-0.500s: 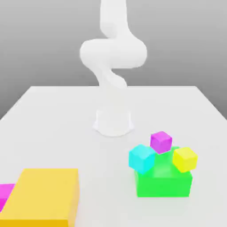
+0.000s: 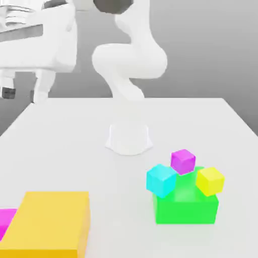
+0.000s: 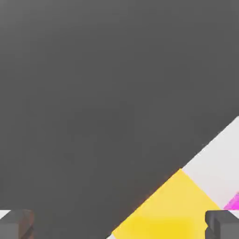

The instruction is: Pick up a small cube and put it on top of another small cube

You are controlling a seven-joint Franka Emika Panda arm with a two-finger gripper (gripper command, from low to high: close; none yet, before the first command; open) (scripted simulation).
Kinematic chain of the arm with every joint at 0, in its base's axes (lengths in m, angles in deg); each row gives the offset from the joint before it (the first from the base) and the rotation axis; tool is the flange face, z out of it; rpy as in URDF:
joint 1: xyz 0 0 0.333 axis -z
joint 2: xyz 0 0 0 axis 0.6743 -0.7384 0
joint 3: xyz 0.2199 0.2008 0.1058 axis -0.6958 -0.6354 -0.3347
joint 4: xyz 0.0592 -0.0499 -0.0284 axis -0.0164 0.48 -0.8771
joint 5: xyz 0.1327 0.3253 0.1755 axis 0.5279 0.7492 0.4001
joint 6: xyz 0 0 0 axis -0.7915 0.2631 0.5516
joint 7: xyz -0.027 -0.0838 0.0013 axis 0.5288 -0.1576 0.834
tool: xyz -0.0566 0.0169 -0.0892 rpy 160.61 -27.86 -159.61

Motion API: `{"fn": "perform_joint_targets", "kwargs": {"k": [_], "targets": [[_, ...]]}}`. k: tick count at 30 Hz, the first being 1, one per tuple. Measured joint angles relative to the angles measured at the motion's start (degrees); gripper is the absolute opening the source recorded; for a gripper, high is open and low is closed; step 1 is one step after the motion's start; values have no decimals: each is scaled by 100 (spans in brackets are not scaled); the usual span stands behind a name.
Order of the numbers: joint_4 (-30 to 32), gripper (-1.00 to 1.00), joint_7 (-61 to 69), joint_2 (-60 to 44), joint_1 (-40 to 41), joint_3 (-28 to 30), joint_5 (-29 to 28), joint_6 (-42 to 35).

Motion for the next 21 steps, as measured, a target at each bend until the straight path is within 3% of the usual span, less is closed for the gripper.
{"fn": "perform_joint_targets", "kwargs": {"k": [12, 17, 18, 21], "targets": [[90, 0, -1482, -2511, 844, 510, 684, 792], [-66, 0, -1411, -3550, 1083, 329, 1024, 1505], [-89, -100, -1393, -3668, 1110, 297, 1051, 1598], [-89, -100, -1394, -3668, 1110, 296, 1050, 1604]]}}
